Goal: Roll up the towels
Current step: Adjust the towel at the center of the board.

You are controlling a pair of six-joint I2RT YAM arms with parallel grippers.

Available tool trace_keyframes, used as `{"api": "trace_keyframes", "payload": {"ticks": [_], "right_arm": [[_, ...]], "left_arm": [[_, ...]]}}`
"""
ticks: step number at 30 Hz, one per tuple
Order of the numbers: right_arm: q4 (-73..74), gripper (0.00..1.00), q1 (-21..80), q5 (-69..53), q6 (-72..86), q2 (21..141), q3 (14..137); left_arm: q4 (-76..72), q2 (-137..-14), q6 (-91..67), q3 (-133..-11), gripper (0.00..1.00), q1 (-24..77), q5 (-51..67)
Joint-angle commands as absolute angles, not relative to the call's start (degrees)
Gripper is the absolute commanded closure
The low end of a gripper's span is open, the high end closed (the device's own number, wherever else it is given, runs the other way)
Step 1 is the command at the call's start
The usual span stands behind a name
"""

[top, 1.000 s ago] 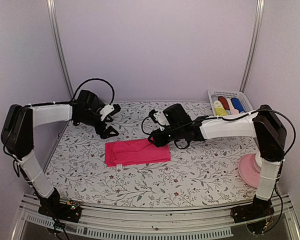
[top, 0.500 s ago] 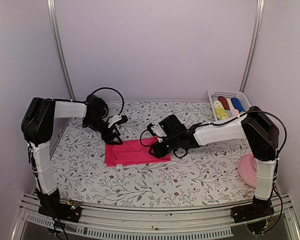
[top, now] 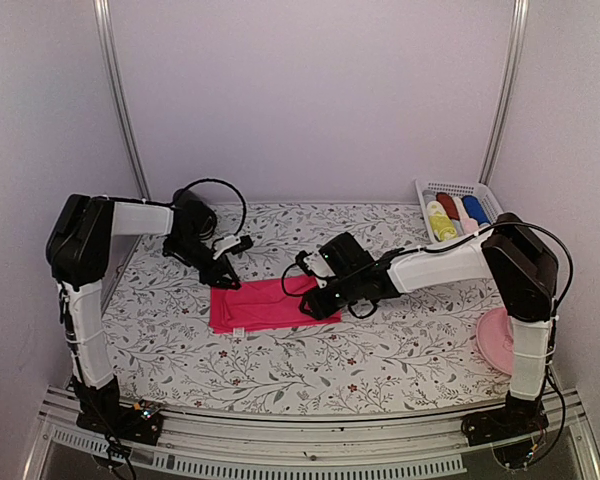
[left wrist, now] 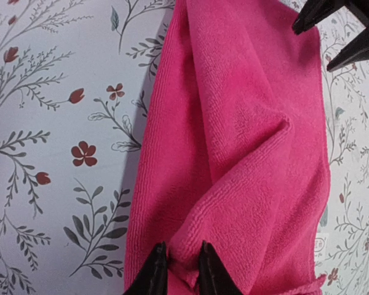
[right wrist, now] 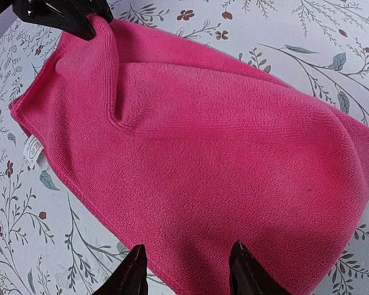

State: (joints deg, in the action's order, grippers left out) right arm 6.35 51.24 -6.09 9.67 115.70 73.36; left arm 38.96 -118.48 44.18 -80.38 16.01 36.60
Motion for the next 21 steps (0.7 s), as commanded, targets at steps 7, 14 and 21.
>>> {"api": "trace_keyframes", "payload": {"ticks": [7, 14, 21], "right_arm": [[7.5, 0.56, 51.6, -5.1, 10.6, 117.7, 72.9], [9.3, 0.56, 51.5, -4.6, 10.9, 119.3, 73.7], [10.5, 0.56, 51.5, -4.0, 10.9, 120.1, 74.4]], "left_arm": [[39.4, -116.4, 42.5, -81.0, 1.00, 14.3, 38.2], [33.4, -108.4, 35.1, -74.0, 1.00, 13.7, 34.5], [28.2, -102.6, 27.6, -66.9, 1.00, 13.7, 27.0]]}}
